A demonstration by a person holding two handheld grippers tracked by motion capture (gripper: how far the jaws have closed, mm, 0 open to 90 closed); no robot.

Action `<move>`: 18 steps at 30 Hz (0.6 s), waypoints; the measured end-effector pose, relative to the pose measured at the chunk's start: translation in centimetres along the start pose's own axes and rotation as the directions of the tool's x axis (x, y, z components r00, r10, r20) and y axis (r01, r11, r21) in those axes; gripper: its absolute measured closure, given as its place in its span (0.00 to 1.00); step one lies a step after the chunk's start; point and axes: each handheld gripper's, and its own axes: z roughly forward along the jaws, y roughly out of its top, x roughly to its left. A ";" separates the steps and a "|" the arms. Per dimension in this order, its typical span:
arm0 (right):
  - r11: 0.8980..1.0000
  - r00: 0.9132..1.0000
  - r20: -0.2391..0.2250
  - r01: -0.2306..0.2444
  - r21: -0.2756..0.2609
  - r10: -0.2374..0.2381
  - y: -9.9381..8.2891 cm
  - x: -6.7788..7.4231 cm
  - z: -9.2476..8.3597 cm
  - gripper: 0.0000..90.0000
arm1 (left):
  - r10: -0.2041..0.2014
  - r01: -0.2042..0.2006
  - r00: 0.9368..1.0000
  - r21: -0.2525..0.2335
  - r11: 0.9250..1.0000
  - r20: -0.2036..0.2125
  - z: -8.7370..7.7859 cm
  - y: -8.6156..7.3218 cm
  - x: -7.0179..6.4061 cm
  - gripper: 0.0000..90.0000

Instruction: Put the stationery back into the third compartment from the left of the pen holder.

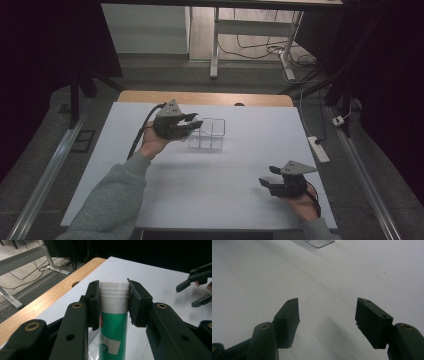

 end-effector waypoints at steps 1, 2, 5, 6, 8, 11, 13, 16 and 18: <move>1.000 1.000 -0.001 0.000 -0.001 0.000 0.0 0.0 0.0 0.39 | -0.001 0.001 1.000 -0.001 1.000 0.002 0.2 0.1 0.0 0.72; 1.000 1.000 -0.001 0.000 -0.002 0.000 0.0 0.0 0.0 0.39 | -0.001 0.001 1.000 -0.001 1.000 0.002 0.3 0.3 0.0 0.72; 1.000 1.000 -0.004 -0.003 0.001 0.003 0.0 0.0 0.1 0.39 | -0.001 0.001 1.000 0.000 1.000 0.009 0.8 0.7 -0.1 0.72; 1.000 1.000 0.002 -0.002 0.005 0.002 0.0 0.0 0.0 0.39 | 0.001 -0.001 1.000 0.002 1.000 0.013 1.0 0.9 -0.1 0.72; 1.000 1.000 0.003 -0.004 0.003 0.004 0.0 -0.1 0.0 0.39 | 0.002 -0.002 1.000 0.002 1.000 0.014 1.4 1.1 -0.1 0.72; 1.000 1.000 0.000 -0.008 0.000 0.008 -0.1 -0.2 0.0 0.39 | -0.002 0.002 1.000 0.001 1.000 0.015 1.9 1.4 0.0 0.72; 1.000 1.000 0.003 -0.007 0.003 0.007 -0.1 -0.3 0.0 0.39 | -0.006 0.006 1.000 -0.001 1.000 0.014 2.2 1.6 0.0 0.72; 1.000 1.000 0.005 -0.007 0.003 0.007 -0.1 -0.3 0.0 0.39 | -0.014 0.014 1.000 -0.003 1.000 0.014 2.7 1.9 0.1 0.72; 1.000 1.000 0.004 -0.005 0.006 0.005 -0.1 -0.3 0.0 0.39 | -0.015 0.015 1.000 -0.002 1.000 0.013 3.0 2.1 0.1 0.72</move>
